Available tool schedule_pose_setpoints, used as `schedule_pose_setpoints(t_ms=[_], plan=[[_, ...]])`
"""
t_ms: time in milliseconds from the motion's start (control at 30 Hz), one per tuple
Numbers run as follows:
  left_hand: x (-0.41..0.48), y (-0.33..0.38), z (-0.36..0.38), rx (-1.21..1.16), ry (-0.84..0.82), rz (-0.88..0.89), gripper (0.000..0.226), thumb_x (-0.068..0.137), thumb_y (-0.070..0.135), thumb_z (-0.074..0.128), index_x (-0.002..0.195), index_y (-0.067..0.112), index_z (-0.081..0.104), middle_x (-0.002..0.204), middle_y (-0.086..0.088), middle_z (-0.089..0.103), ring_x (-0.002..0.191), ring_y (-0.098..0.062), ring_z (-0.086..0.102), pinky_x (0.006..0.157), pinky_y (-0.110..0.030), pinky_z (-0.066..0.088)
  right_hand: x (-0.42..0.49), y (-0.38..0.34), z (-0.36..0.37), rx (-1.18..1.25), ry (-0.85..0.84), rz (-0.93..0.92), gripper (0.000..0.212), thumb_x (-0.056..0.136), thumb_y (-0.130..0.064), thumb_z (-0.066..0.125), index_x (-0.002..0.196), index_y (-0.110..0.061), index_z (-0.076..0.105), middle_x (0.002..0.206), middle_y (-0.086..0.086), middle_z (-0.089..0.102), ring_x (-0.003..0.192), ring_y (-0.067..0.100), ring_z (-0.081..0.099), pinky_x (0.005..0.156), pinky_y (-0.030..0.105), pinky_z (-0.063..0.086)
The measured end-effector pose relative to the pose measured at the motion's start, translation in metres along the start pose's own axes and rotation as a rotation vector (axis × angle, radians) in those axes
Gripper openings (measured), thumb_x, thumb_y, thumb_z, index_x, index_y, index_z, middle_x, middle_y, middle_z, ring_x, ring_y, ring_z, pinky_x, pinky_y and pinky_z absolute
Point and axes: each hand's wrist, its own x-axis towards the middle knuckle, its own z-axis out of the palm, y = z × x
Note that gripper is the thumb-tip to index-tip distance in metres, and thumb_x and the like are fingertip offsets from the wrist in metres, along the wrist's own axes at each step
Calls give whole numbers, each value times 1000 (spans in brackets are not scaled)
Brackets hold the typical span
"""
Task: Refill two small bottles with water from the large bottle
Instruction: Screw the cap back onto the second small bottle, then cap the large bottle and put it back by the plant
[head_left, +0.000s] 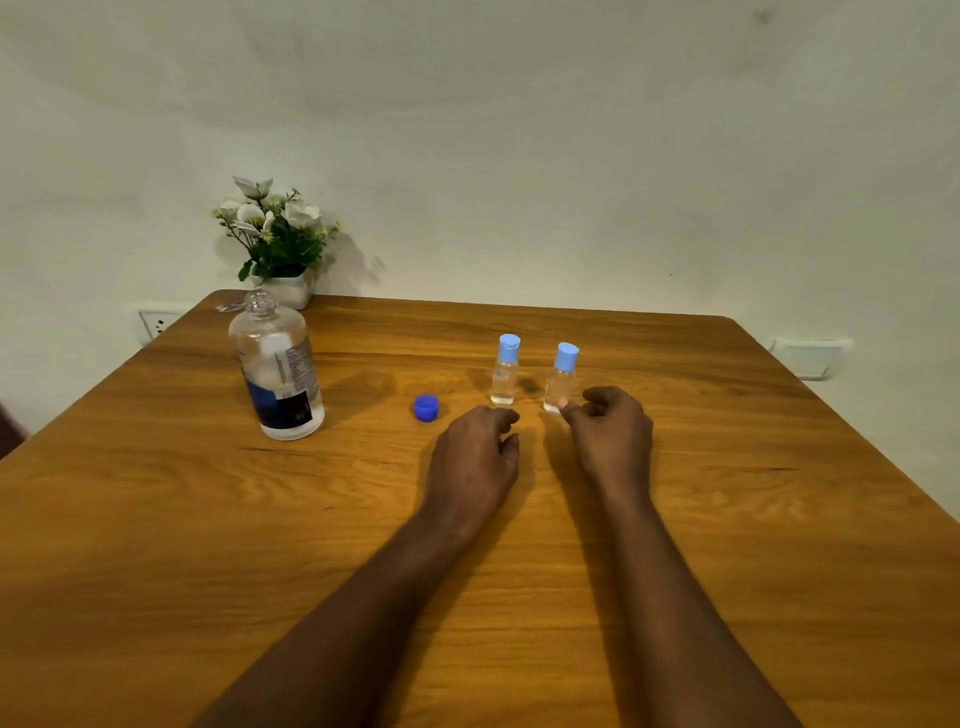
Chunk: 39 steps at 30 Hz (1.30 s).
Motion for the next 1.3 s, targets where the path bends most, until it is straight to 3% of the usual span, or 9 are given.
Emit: schedule_pose_setpoints(t_ms=[200,333,467,700,767,967,1067,1167,1300], plan=[[-19,-20,-32,54,23,49,29,91,23,58,119,17,64,111,0,67,99,-11,61,85,-31,51,-42,-18,2,39,-133,-131,13,84,-25,71,93,-16,74,82,-8,69,79,7,64,62,11,40],[-27,-45,-63,103,74,26,25,91,24,58,114,17,66,104,0,68,92,-11,60,79,-32,51,-59,-41,31,-41,-325,-228,32,83,-26,73,112,-15,70,100,-1,73,91,11,66,79,25,52],[-31,-73,-97,158,129,-20,23,90,25,59,110,17,68,101,1,68,87,-11,60,72,-30,50,-60,-61,60,-121,-367,-238,50,81,-32,75,126,-15,62,108,1,70,98,15,64,84,33,53],[-27,-107,-127,26,401,-343,18,87,31,59,95,17,67,86,1,67,73,-8,57,60,-25,42,-60,-71,86,-202,-266,-201,46,74,-40,78,113,-18,66,107,1,70,99,21,64,80,38,52],[-26,-110,-128,-68,465,-429,20,84,31,62,99,18,61,90,2,63,78,-11,57,64,-28,43,-63,-73,90,-194,-240,-207,37,75,-37,78,106,-19,69,103,-1,71,96,20,65,79,39,53],[-22,-118,-131,-203,497,-527,64,76,24,73,131,20,39,125,-3,46,109,-19,51,87,-39,51,-64,-82,96,-91,-279,-194,21,76,-28,75,93,-17,69,91,-3,69,86,17,65,73,36,54],[-17,-123,-130,-188,451,-514,82,73,28,77,139,21,29,141,-6,38,127,-24,41,102,-46,43,-63,-94,97,-41,-308,-255,17,74,-22,75,88,-15,68,85,-4,67,80,15,64,65,32,52],[-11,-125,-128,-123,358,-481,98,68,43,80,144,19,23,147,-7,35,136,-27,32,109,-51,33,-59,-116,97,5,-360,-349,21,75,-21,75,95,-17,69,90,-6,66,76,6,59,61,22,44],[-4,-128,-127,-90,273,-459,101,64,46,82,143,18,25,143,-5,42,133,-26,38,108,-51,33,-52,-154,92,26,-484,-542,32,84,-22,69,116,-20,68,97,-11,62,78,0,56,64,13,39]])
